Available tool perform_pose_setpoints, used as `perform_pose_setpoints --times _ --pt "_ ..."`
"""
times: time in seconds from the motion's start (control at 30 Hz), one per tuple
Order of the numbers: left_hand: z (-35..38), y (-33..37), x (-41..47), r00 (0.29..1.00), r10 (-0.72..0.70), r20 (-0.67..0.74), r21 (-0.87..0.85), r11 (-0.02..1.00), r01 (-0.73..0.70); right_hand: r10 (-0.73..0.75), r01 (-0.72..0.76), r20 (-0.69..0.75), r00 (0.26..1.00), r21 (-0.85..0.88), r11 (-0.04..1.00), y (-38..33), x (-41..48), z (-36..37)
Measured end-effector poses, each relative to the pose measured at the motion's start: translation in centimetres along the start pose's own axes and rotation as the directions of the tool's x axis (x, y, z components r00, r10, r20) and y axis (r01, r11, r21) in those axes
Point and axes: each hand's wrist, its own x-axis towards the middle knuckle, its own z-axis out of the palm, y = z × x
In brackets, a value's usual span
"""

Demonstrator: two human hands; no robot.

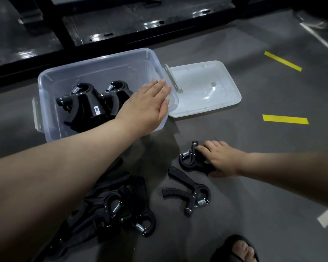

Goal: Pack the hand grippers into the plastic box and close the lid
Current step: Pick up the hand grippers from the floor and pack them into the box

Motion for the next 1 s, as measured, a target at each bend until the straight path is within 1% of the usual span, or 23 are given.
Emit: perform_pose_setpoints --times 0.1,0.13,0.17,0.2,0.23,0.27,0.3,0.33,0.37,0.4,0.43,0.47,0.6,0.7,0.77,0.8,0.87,0.93,0.97,1.0 --pt "-0.2 0.0 -0.1 1.000 -0.012 0.017 0.008 1.000 0.012 0.026 -0.026 0.018 1.000 0.020 0.999 -0.3 0.9 -1.2" --pt "-0.3 0.1 -0.2 1.000 -0.015 0.023 0.013 1.000 0.015 0.035 -0.039 0.044 0.998 0.095 0.995 -0.1 1.0 -1.7" --pt "-0.4 0.1 -0.3 1.000 -0.019 0.022 0.028 0.999 0.018 0.048 -0.068 0.082 0.995 0.254 0.965 0.1 1.0 -2.4" --pt "-0.5 0.1 -0.6 1.000 -0.020 0.017 0.051 0.999 0.019 0.076 -0.130 0.131 0.989 0.473 0.871 0.4 1.1 -3.3" --pt "-0.7 0.1 -0.9 1.000 -0.017 0.014 0.073 0.997 0.016 0.117 -0.208 0.177 0.977 0.683 0.700 0.6 1.3 -4.1" --pt "-0.8 0.0 -1.2 1.000 -0.010 0.014 0.089 0.996 0.008 0.159 -0.285 0.237 0.958 0.836 0.469 0.8 1.6 -4.8" --pt "-1.0 -0.1 -1.5 1.000 0.001 0.017 0.098 0.995 -0.003 0.186 -0.326 0.288 0.939 0.917 0.230 1.1 1.9 -5.1" --pt "-1.1 -0.2 -1.8 1.000 0.011 0.020 0.099 0.995 -0.013 0.195 -0.338 0.327 0.925 0.941 0.025 1.4 2.1 -5.4" --pt "-1.1 -0.2 -1.9 1.000 0.015 0.023 0.095 0.995 -0.017 0.198 -0.344 0.361 0.911 0.932 -0.117 1.5 2.3 -5.2" --pt "-1.2 -0.3 -2.0 1.000 0.012 0.027 0.089 0.996 -0.015 0.191 -0.357 0.390 0.901 0.916 -0.185 1.6 2.3 -5.0" --pt "-1.2 -0.3 -2.1 1.000 0.006 0.030 0.083 0.997 -0.008 0.184 -0.376 0.413 0.892 0.904 -0.202 1.5 2.3 -4.6" --pt "-1.2 -0.2 -2.1 0.999 0.000 0.033 0.081 0.997 -0.003 0.179 -0.398 0.432 0.884 0.896 -0.198 1.2 2.3 -4.2" --pt "-1.2 -0.1 -2.1 0.999 -0.001 0.039 0.073 0.997 -0.001 0.192 -0.437 0.452 0.871 0.892 -0.116 0.3 2.1 -3.4" --pt "-1.4 -0.4 -1.9 0.997 -0.004 0.072 0.031 1.000 0.002 0.140 -0.454 0.469 0.872 0.882 -0.129 1.3 2.1 -4.1" --pt "-1.6 -0.6 -2.1 0.996 0.001 0.085 0.039 0.999 -0.005 0.094 -0.457 0.465 0.880 0.884 -0.101 2.5 1.9 -5.0" --pt "-1.7 -0.8 -2.3 0.996 0.002 0.089 0.056 0.998 -0.007 0.106 -0.455 0.463 0.880 0.886 -0.088 3.4 1.8 -5.5" --pt "-2.1 -1.5 -3.2 0.996 0.004 0.088 0.103 0.995 -0.013 0.218 -0.443 0.443 0.869 0.895 -0.054 5.4 1.5 -7.3" --pt "-2.5 -2.4 -4.3 0.996 -0.005 0.090 0.134 0.991 -0.007 0.317 -0.376 0.367 0.875 0.926 -0.033 7.7 1.0 -8.9" --pt "-2.7 -2.9 -4.9 0.996 -0.013 0.087 0.143 0.990 0.001 0.340 -0.319 0.321 0.884 0.946 -0.061 8.6 0.8 -9.8" --pt "-2.9 -3.4 -5.6 0.996 -0.025 0.081 0.150 0.989 0.012 0.350 -0.249 0.279 0.894 0.960 -0.130 9.2 0.8 -10.6"
